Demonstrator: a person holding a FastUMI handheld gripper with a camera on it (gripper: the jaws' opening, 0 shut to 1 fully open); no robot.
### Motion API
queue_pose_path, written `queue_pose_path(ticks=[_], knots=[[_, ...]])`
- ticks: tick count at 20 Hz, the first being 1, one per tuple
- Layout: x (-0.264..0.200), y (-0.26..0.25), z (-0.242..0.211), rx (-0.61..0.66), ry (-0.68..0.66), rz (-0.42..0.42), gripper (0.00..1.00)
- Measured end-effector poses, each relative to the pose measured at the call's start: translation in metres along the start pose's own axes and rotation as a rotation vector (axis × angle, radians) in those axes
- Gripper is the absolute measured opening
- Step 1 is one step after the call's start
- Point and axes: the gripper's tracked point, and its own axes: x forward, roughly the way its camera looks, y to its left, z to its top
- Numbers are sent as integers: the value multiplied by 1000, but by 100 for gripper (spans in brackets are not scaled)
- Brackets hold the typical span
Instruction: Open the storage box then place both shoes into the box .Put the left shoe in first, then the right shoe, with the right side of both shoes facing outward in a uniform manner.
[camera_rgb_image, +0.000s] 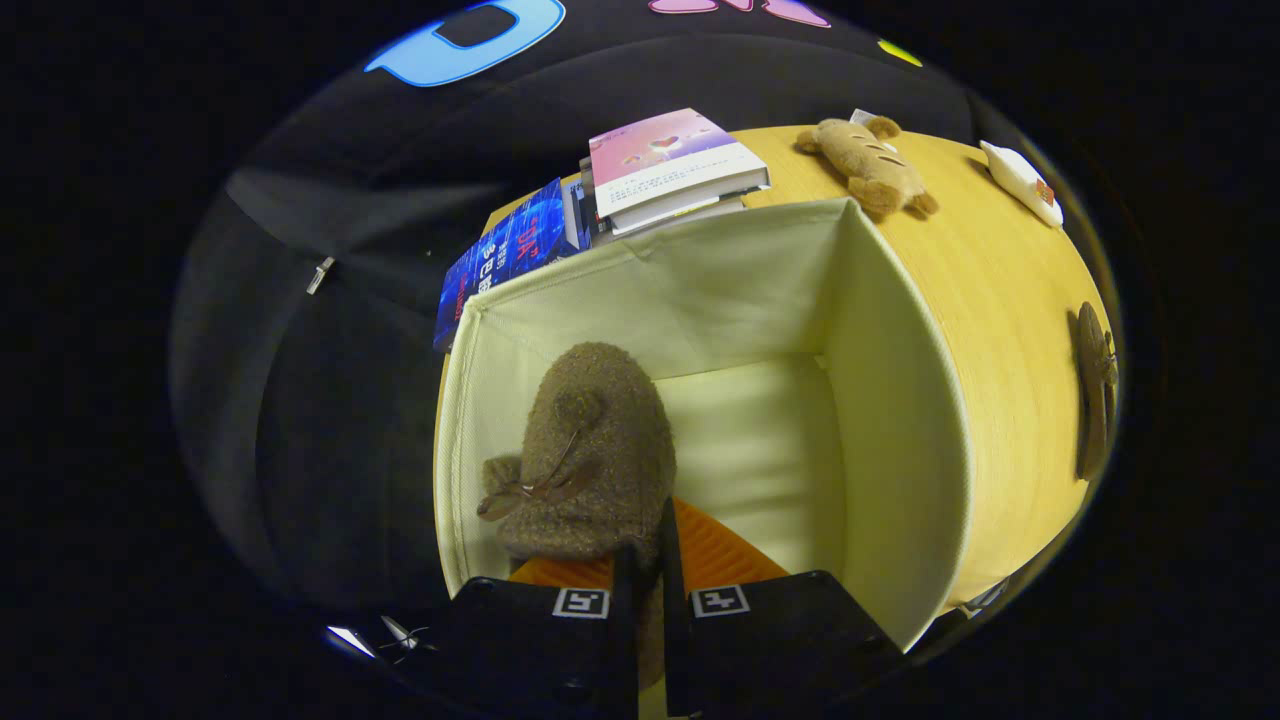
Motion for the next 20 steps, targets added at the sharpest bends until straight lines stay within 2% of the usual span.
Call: queue_pose_path(ticks=[1,3,6,12,16,20], knots=[[2,1,-3,-3,12,5,18],[-3,10,-8,-9,25,46,36],[-17,19,-4,-43,0,95,98],[-89,-7,6,-212,-135,158,99],[-154,-61,15,-322,-267,143,99],[-205,-139,30,-358,-381,86,99]])
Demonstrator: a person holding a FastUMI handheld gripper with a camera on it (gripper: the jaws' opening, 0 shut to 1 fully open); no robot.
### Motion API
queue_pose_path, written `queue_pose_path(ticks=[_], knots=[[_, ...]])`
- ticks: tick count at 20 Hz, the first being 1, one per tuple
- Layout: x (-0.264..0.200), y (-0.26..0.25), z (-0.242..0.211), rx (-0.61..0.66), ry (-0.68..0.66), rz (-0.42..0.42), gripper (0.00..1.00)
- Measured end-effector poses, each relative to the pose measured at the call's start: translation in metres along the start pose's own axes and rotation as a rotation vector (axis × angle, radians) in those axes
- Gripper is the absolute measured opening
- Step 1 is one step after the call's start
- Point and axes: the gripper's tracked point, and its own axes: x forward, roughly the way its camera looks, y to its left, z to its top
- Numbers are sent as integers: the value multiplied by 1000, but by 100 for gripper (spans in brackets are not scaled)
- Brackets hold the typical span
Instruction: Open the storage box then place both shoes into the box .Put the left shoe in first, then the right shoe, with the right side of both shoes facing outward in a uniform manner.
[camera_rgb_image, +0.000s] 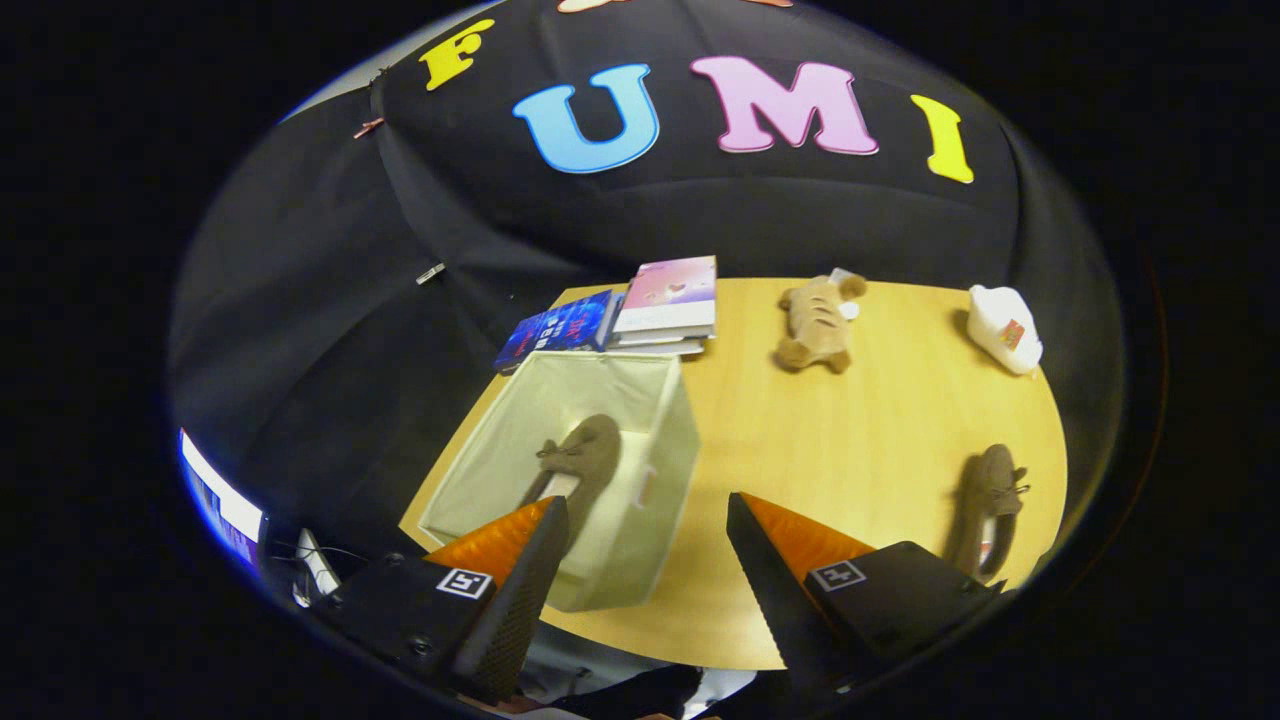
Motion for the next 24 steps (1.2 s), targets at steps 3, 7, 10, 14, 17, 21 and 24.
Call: queue_pose_path(ticks=[3,7,10,14,17,21,24], knots=[[-28,-77,-5,-26,-31,-98,99],[-51,-187,-23,1,-20,-224,99],[-67,-266,-52,30,32,-308,99],[-60,-339,-85,44,107,-361,99],[-45,-374,-108,21,162,-370,99],[-17,-400,-134,50,276,-364,99],[8,-412,-136,93,282,-364,99]])
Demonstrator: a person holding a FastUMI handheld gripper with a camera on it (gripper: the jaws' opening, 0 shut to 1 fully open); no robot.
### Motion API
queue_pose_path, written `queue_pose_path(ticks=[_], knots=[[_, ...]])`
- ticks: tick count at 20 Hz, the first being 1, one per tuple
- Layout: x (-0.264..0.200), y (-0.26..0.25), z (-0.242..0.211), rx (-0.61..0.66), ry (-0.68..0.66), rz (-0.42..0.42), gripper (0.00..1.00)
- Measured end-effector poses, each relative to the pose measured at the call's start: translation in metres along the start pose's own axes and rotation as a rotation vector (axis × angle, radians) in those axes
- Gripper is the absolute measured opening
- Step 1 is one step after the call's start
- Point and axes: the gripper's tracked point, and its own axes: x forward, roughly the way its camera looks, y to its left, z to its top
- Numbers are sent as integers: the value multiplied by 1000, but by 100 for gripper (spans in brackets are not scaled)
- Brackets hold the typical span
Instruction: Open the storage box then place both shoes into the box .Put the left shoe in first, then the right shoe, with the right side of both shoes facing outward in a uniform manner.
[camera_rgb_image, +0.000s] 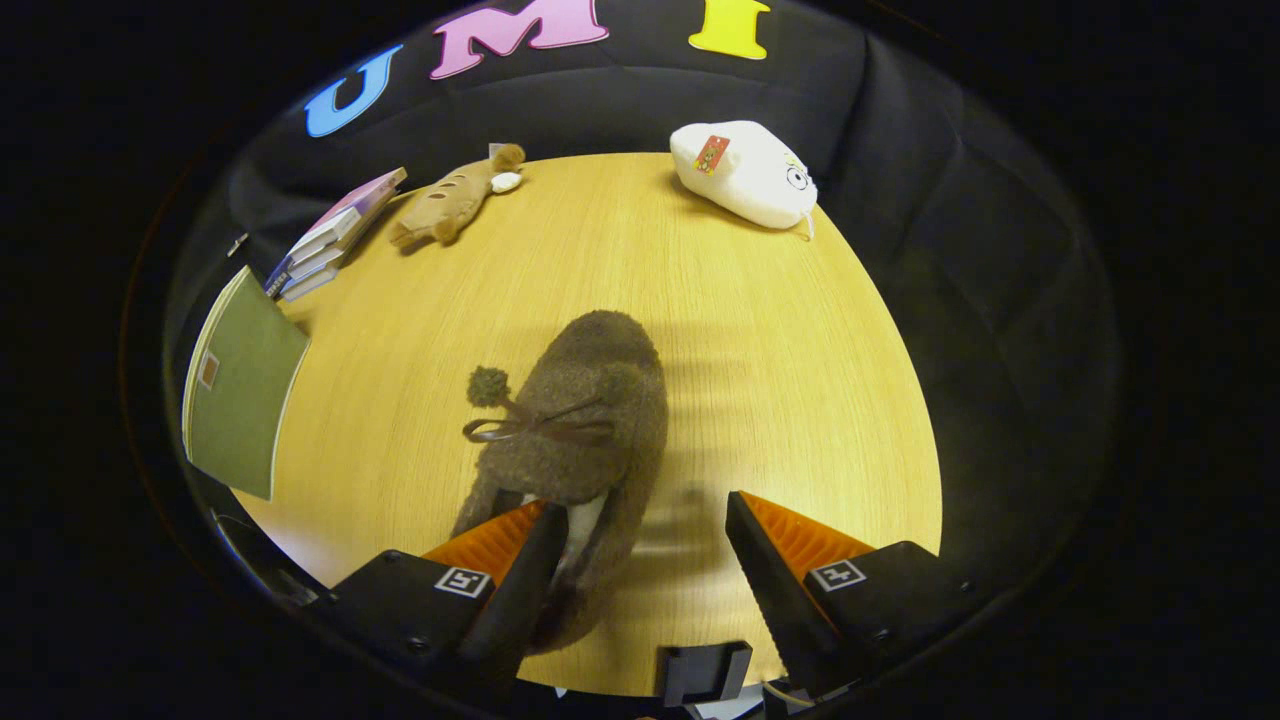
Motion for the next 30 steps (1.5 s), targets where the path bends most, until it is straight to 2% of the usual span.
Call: queue_pose_path(ticks=[3,4,5,8,9,10,11,12,13,14,15,16,17,23,30], knots=[[13,1,8,69,6,12,97],[18,6,8,98,16,27,87],[20,13,6,122,29,45,81],[23,18,2,127,40,57,49],[22,17,2,132,47,61,49],[23,16,2,136,53,68,42],[22,11,2,151,50,59,42],[23,12,3,164,54,63,26],[24,11,4,164,49,56,25],[21,8,3,161,46,44,16],[20,8,4,158,35,43,14],[19,15,0,158,38,60,7],[12,21,1,173,30,81,7],[-40,57,21,287,-13,87,7],[-111,170,50,244,-60,202,7]])
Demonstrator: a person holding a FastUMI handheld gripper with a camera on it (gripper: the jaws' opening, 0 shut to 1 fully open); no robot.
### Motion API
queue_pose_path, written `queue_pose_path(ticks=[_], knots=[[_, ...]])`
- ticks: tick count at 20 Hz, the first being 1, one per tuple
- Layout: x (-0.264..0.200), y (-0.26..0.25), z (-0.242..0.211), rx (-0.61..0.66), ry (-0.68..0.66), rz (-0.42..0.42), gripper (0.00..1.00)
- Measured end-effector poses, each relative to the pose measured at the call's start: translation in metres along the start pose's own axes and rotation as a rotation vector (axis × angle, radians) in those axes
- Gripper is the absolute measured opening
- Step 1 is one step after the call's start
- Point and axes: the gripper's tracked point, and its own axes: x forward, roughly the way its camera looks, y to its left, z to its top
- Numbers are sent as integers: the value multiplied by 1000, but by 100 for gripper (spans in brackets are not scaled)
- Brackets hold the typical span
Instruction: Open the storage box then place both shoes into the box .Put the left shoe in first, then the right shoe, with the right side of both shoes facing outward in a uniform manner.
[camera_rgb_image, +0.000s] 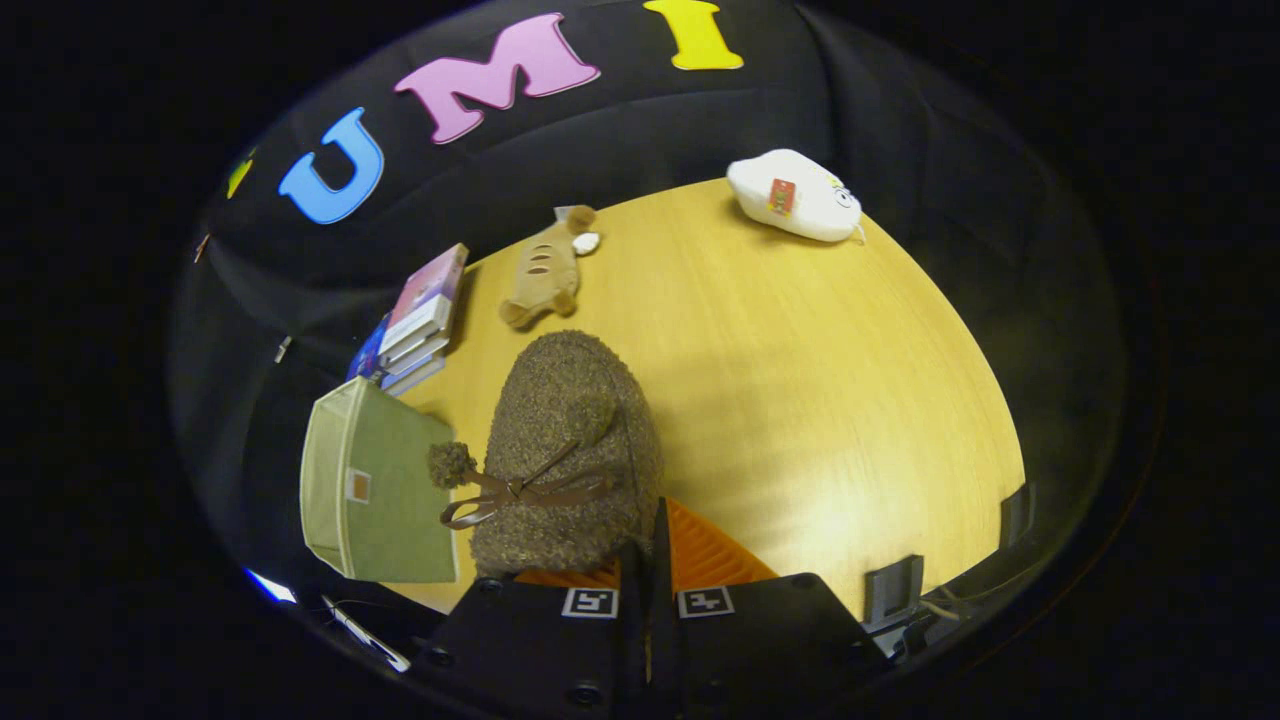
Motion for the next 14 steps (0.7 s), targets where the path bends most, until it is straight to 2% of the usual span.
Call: queue_pose_path(ticks=[8,14], knots=[[-24,150,-2,33,-17,160,7],[-11,232,-11,-11,-5,207,7]])
